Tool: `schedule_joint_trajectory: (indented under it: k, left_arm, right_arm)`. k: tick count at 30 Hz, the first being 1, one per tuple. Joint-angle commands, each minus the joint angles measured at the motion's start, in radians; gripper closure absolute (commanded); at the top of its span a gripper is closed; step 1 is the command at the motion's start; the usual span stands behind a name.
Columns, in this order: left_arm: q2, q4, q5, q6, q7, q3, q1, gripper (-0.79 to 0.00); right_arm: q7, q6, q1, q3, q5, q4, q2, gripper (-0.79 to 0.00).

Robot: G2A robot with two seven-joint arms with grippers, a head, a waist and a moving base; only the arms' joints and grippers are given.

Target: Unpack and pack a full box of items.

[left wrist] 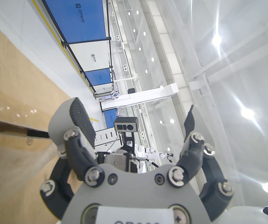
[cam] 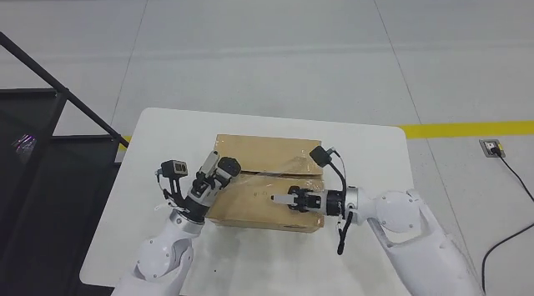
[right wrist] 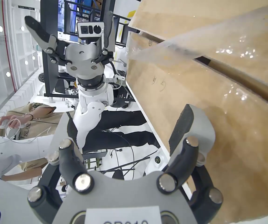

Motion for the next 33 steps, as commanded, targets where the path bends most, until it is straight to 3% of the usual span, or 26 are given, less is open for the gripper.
schedule_joint_trajectory:
  k: [1,7,15,20,27,33]
  left_arm:
    - [0.002,-0.012,-0.01,-0.008,-0.002,-0.018,0.012,-0.785]
    - [0.013,-0.026,-0.054,0.031,-0.053,-0.086,0.036,-0.785]
    - [0.019,0.018,0.062,0.138,-0.189,-0.045,-0.023,-0.785]
    - [0.014,0.037,0.13,0.14,-0.154,-0.008,-0.052,-0.785]
    - [0.009,0.047,0.123,0.137,-0.09,-0.016,-0.065,-0.785]
    - [0.009,0.075,0.191,0.152,-0.096,0.003,-0.085,-0.785]
  right_arm:
    - [0.002,0.003,0.012,-0.001,0.013,0.01,0.0,-0.785]
    - [-0.026,-0.013,0.002,0.023,0.034,0.0,0.006,-0.785]
    - [-0.016,-0.026,-0.033,0.04,0.03,-0.035,0.018,-0.785]
    - [-0.016,-0.03,-0.061,0.052,0.029,-0.062,0.026,-0.785]
    - [-0.048,-0.014,-0.082,0.061,0.02,-0.084,0.032,-0.785]
    - [-0.05,-0.008,-0.066,0.051,0.025,-0.078,0.034,-0.785]
